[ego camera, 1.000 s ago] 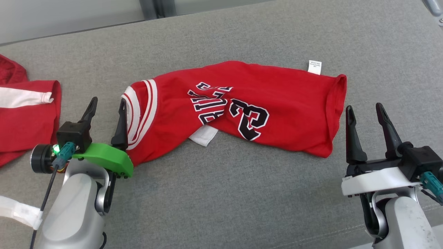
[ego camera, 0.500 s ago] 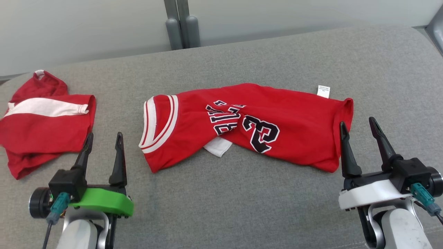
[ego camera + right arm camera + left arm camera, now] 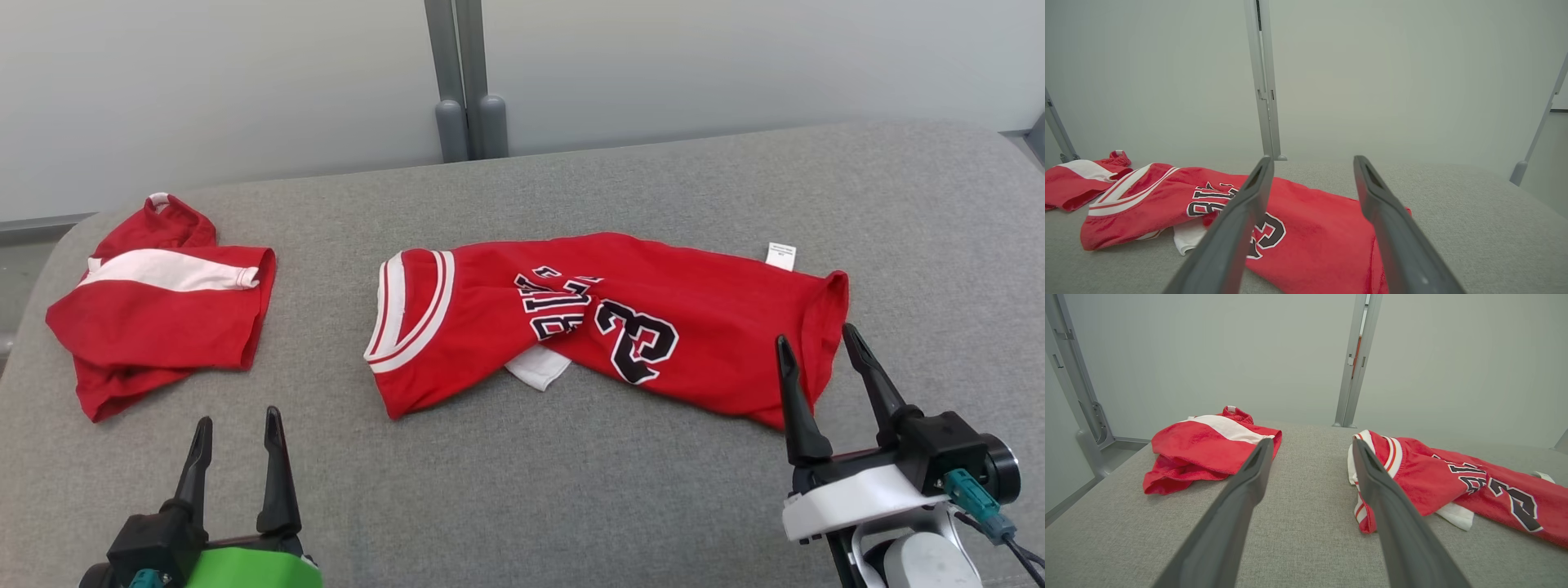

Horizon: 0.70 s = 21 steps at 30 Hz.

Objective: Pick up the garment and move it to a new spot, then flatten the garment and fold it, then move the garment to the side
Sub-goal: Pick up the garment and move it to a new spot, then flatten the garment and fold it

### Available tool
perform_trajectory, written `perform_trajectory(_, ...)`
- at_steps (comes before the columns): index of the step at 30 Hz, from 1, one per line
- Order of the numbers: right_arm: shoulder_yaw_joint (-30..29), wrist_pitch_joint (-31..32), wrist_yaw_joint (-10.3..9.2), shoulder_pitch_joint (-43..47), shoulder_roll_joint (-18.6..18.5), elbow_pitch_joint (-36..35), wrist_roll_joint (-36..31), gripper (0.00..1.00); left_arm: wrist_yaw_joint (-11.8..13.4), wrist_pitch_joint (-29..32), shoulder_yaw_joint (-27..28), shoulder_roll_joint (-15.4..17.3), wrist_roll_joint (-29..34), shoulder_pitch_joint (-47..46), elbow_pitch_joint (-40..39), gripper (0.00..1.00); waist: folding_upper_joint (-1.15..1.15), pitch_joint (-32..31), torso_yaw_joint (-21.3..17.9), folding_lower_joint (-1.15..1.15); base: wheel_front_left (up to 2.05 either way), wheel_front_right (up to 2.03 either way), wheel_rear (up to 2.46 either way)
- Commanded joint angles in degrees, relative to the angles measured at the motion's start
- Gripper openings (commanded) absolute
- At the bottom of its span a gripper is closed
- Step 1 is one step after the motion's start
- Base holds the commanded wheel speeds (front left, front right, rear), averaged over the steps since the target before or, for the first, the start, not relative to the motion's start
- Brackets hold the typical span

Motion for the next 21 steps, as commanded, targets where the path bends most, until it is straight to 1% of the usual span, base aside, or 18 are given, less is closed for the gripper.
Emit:
perform_trajectory(1, 0.27, -0.2, 0.0, 0.88, -0.12, 0.04, 0.77, 1.0, -0.44, -0.03, 0.52, -0.31, 0.42, 0.99, 0.15, 1.0, 0.0, -0.1, 0.16, 0.0, 0.0, 0.0, 0.0)
perform_trajectory(9, 1.21, -0.2, 0.0, 1.21, -0.12, 0.88, 2.37, 1.0, -1.4, -0.03, 1.18, -1.11, 1.46, 1.33, 1.33, 1.0, 0.0, 0.04, 0.34, 0.0, 0.0, 0.0, 0.0)
perform_trajectory(21, 1.19, -0.2, 0.0, 0.56, -0.13, 1.06, 2.6, 1.0, -1.85, -0.03, 1.27, -1.36, 1.87, 0.44, 2.4, 1.0, 0.0, 0.39, 0.5, 0.0, 0.0, 0.0, 0.0)
